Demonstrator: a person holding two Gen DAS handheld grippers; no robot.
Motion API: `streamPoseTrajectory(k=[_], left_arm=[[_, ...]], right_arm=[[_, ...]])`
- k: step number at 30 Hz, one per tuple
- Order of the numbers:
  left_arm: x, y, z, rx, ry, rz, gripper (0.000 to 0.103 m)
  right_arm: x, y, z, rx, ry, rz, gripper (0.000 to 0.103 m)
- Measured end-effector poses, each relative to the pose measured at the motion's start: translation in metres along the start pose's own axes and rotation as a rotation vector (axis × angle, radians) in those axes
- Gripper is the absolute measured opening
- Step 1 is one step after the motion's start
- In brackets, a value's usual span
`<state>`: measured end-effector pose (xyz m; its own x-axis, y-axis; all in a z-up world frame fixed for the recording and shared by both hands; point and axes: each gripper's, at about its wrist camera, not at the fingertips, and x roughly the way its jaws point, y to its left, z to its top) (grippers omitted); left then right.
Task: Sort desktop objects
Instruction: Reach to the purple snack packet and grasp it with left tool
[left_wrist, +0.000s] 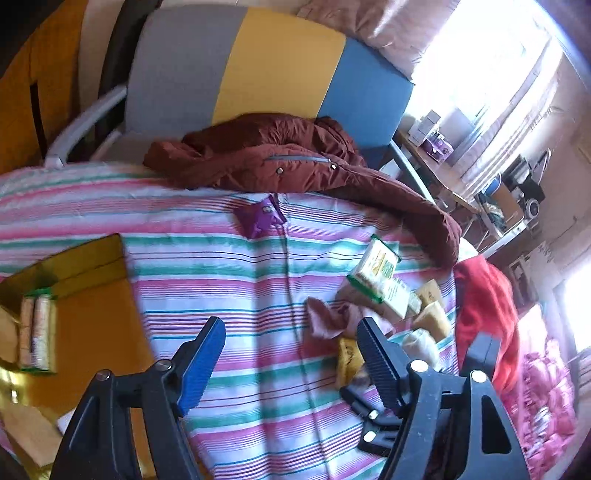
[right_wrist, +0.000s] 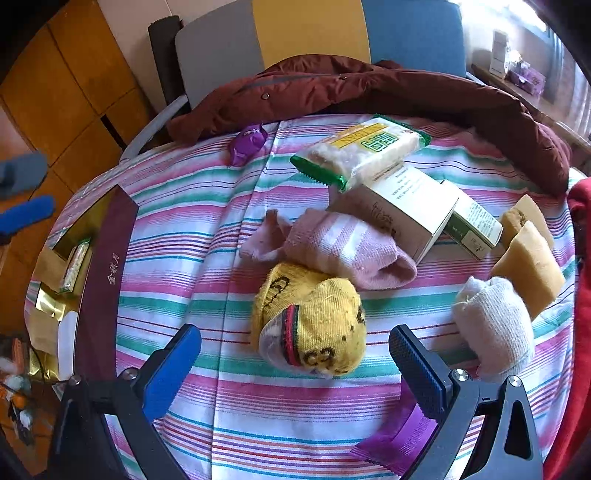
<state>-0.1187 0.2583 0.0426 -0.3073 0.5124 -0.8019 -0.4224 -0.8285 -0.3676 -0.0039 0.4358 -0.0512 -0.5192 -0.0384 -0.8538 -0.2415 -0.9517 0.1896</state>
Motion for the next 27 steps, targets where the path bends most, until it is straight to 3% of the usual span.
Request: streamPoseTrajectory(k=[7, 14, 27], left_arm=[[0.04, 0.01, 0.044, -0.186, 0.058, -0.067, 0.073], [0.094, 0.027, 0.078, -0.302, 0.099, -0.06, 0.072], [0.171, 0.042, 0.115, -0.343, 0.129, -0.008, 0.067]], right_arm=[[-0.006, -0.006, 0.003, 0.03, -0.02, 0.007, 0.102], [-0.006, -0.004, 0.003, 0.003, -0.02, -0.005, 0.102], [-0.001, -0.01, 0.007, 0.026, -0.015, 0.012, 0.102]])
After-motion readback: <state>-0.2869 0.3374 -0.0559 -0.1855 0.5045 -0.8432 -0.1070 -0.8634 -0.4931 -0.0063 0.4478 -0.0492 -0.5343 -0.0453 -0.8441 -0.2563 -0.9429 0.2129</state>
